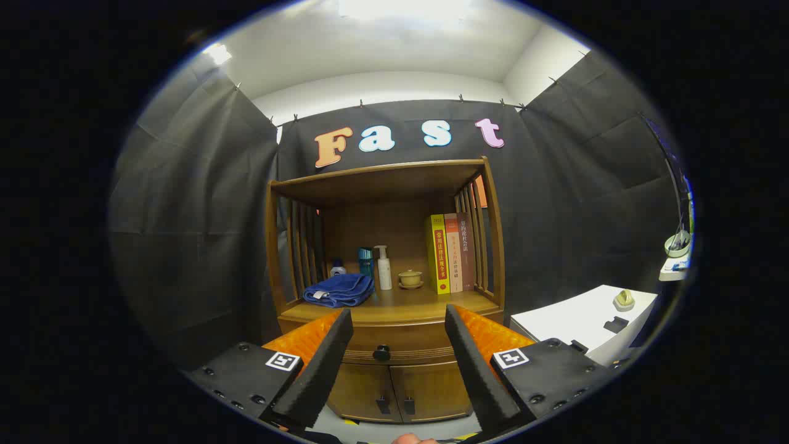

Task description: Pull open the drawer, take out the items inside it, and place them on the countertop above the cabinet.

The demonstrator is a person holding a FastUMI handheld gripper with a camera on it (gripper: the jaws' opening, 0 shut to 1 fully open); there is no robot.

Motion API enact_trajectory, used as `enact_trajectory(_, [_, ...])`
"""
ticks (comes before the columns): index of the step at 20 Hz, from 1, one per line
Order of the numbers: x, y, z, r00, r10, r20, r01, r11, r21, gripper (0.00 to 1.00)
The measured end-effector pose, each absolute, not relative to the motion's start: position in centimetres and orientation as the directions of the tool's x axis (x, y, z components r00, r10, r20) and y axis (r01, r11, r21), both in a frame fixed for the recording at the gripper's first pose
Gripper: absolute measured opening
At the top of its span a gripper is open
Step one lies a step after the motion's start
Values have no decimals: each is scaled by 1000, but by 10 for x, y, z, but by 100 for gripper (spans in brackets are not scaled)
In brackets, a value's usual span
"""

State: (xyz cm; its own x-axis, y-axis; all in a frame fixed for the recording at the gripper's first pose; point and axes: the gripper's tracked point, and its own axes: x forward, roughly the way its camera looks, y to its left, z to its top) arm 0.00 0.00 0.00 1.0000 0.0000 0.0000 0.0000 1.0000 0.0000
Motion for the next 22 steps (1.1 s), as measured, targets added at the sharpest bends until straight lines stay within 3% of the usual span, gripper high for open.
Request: enact_trajectory(22, [3,-1,-6,1000,13,5,-13,1000,-1,98])
